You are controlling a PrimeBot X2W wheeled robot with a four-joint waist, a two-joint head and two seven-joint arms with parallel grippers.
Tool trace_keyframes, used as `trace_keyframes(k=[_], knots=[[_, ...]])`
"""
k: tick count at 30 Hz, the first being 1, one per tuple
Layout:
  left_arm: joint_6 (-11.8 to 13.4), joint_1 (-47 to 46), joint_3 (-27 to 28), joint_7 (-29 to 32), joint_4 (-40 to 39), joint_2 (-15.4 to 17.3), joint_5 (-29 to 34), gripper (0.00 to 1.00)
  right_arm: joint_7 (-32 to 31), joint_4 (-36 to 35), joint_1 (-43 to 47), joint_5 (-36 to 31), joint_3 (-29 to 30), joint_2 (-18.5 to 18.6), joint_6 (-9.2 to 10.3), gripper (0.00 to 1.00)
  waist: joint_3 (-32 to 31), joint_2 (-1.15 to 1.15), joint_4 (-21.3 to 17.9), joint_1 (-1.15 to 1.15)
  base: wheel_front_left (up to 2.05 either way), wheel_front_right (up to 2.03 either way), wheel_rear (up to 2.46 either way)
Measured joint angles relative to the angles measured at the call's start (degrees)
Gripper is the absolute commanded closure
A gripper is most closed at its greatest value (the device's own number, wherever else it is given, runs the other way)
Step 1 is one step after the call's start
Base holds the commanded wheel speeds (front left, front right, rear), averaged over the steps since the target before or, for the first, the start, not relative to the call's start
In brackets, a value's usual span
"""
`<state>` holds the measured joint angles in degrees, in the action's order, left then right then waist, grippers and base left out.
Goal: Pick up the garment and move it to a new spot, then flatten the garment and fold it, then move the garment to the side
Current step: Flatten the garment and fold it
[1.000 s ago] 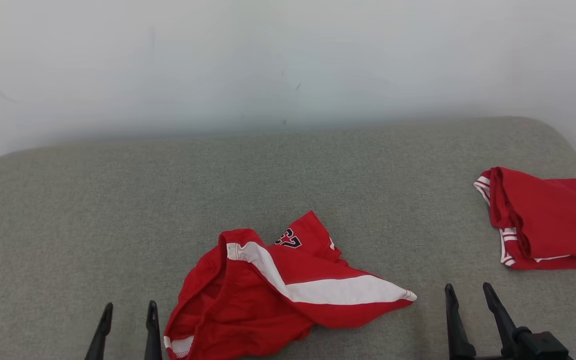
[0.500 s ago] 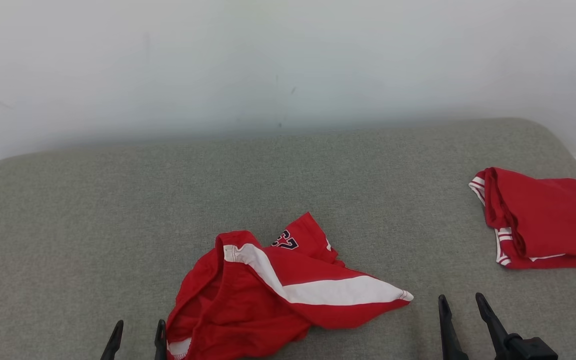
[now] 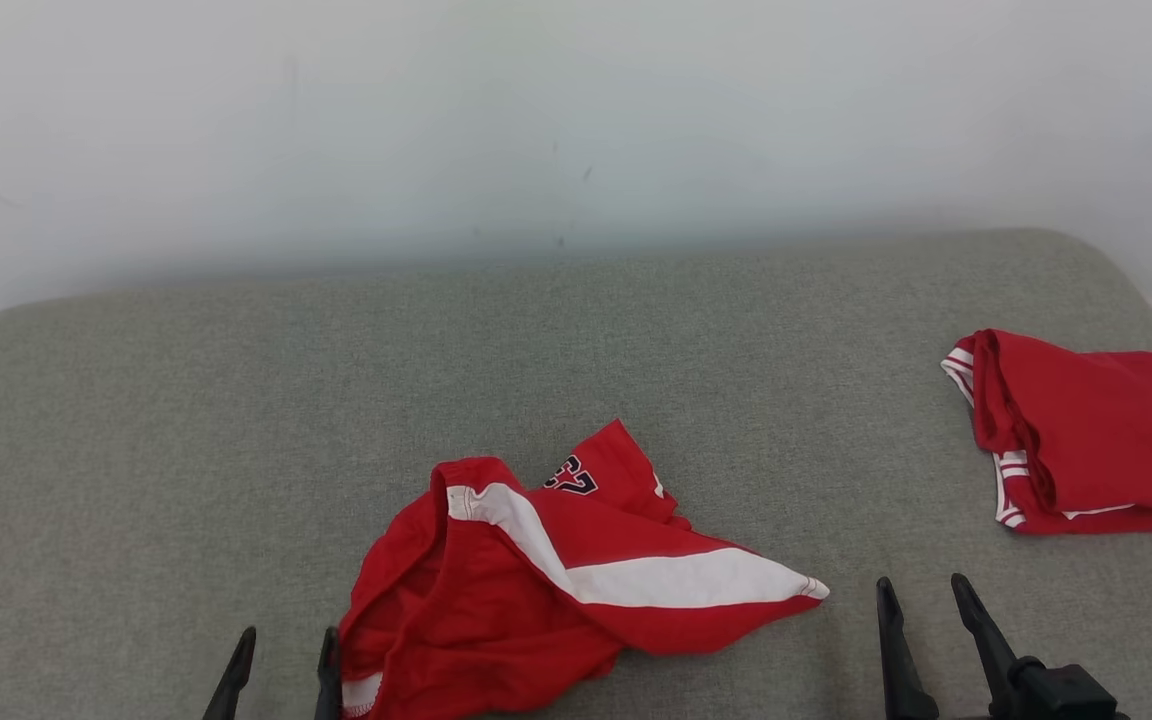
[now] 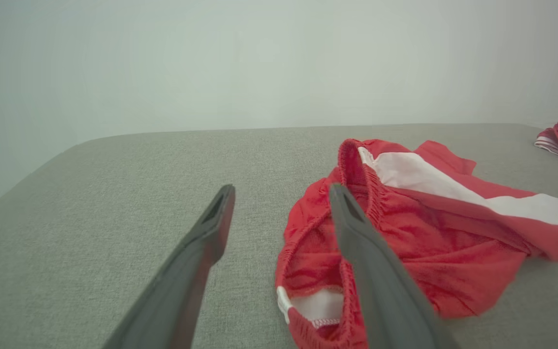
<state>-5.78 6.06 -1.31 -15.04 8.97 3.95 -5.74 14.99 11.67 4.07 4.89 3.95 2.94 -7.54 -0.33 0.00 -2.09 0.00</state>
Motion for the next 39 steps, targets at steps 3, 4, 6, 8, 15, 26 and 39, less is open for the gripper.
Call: trace_keyframes(k=[3, 4, 6, 8, 15, 26, 39], knots=[[-0.64, -1.89, -1.3, 0.0, 1.29, 0.21, -0.33, 0.0, -2.02, 0.34, -0.47, -0.13, -0.31, 0.01, 0.0, 0.0, 0.13, 0.0, 0.08, 0.0, 0.0, 0.0, 0.0], [-0.78, -2.68, -1.82, 0.09, 2.16, 0.3, -0.75, 0.0, -3.16, 0.3, -0.65, -0.14, -0.4, -0.01, 0.0, 0.0, 0.19, 0.0, 0.12, 0.0, 0.0, 0.0, 0.0], [-1.15, -5.22, -3.39, 2.89, 3.68, 0.97, -1.6, 0.0, -7.02, 0.07, -1.26, -0.14, -0.81, 0.12, 0.0, 0.0, 0.39, 0.0, 0.23, 0.0, 0.0, 0.0, 0.0], [-1.32, -8.73, -4.81, 6.58, 4.3, 1.21, -3.79, 0.0, -10.87, -0.97, -1.98, -0.14, -1.53, 0.67, 0.0, 0.0, 0.74, 0.0, 0.32, 0.0, 0.0, 0.0, 0.0], [-1.63, -20.36, -10.57, 23.01, 7.22, 2.65, -12.01, 0.0, -17.84, -6.5, -5.38, 0.67, -3.22, 2.48, 0.0, 0.0, 2.73, 0.0, 0.18, 0.01, 0.0, 0.0, 0.0], [-1.6, -28.85, -12.78, 32.61, 13.25, 4.08, -17.11, 0.09, -17.68, -7.54, -6.51, 1.51, -4.82, 2.27, 0.0, 0.0, 5.84, 0.0, -2.27, 0.01, 0.0, 0.0, 0.0], [-1.3, -30.73, -12.98, 34.14, 17.36, 4.42, -18.98, 0.75, -16.51, -6.7, -6.58, 1.21, -4.38, 1.96, 0.0, 0.0, 6.95, 0.01, -3.85, 0.01, 0.0, 0.0, 0.0]])
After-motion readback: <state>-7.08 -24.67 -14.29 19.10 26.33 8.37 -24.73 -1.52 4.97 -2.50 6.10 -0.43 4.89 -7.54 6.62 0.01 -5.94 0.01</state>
